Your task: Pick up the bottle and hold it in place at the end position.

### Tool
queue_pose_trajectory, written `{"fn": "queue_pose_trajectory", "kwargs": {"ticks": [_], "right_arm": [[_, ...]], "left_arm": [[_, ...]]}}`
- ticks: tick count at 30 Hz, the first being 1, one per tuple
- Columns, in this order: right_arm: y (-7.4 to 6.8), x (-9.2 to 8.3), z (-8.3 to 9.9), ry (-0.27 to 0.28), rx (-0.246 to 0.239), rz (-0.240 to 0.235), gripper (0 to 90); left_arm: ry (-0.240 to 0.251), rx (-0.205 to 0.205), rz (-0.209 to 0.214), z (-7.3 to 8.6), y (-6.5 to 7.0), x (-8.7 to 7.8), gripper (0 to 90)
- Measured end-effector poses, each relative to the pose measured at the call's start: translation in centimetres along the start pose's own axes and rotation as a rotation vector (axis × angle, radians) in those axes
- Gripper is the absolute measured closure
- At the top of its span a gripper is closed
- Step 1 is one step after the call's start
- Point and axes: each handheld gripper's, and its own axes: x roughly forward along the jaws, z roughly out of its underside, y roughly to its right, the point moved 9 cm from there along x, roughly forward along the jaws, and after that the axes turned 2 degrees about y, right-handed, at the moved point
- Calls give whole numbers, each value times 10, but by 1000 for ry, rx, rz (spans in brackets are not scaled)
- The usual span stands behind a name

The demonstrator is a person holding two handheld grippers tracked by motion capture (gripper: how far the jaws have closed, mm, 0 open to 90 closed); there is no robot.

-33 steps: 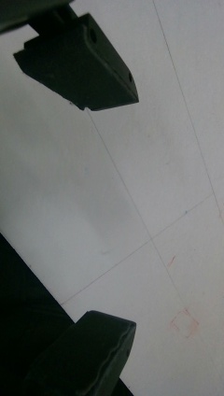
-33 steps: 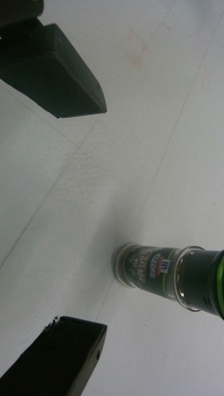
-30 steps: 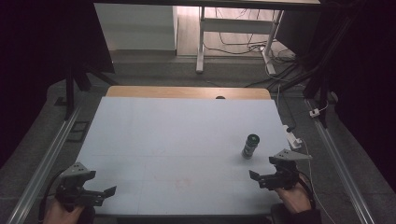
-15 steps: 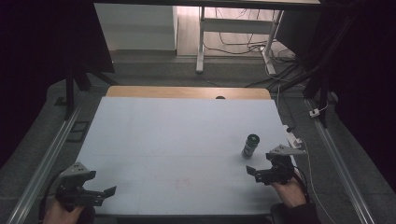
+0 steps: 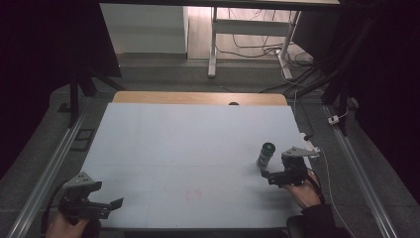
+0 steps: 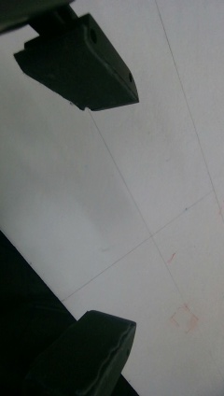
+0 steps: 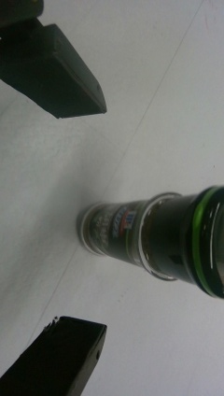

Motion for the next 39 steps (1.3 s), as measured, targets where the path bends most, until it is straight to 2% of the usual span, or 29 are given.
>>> {"fn": "queue_pose_trajectory", "kwargs": {"ticks": [7, 11, 17, 21, 31, 38, 39], "right_arm": [[9, 14, -3, 1, 0, 5, 0], [13, 22, -4, -2, 5, -8, 0], [14, 31, -4, -23, -34, -11, 12], [16, 31, -9, -14, -41, -11, 81], [18, 31, -13, -8, -54, -30, 348], [12, 31, -15, -11, -89, -74, 515], [12, 31, -15, -11, -99, -66, 521]], "left_arm": [[0, 0, 1, 0, 0, 0, 0], [-1, 1, 2, 0, 0, 0, 0], [-2, 2, 2, 0, 0, 0, 0], [-3, 1, 3, 0, 0, 0, 0], [-6, 2, -1, 0, 0, 1, 0], [-8, 3, -3, 0, 0, 1, 0], [-8, 2, -2, 0, 0, 1, 0]]}}
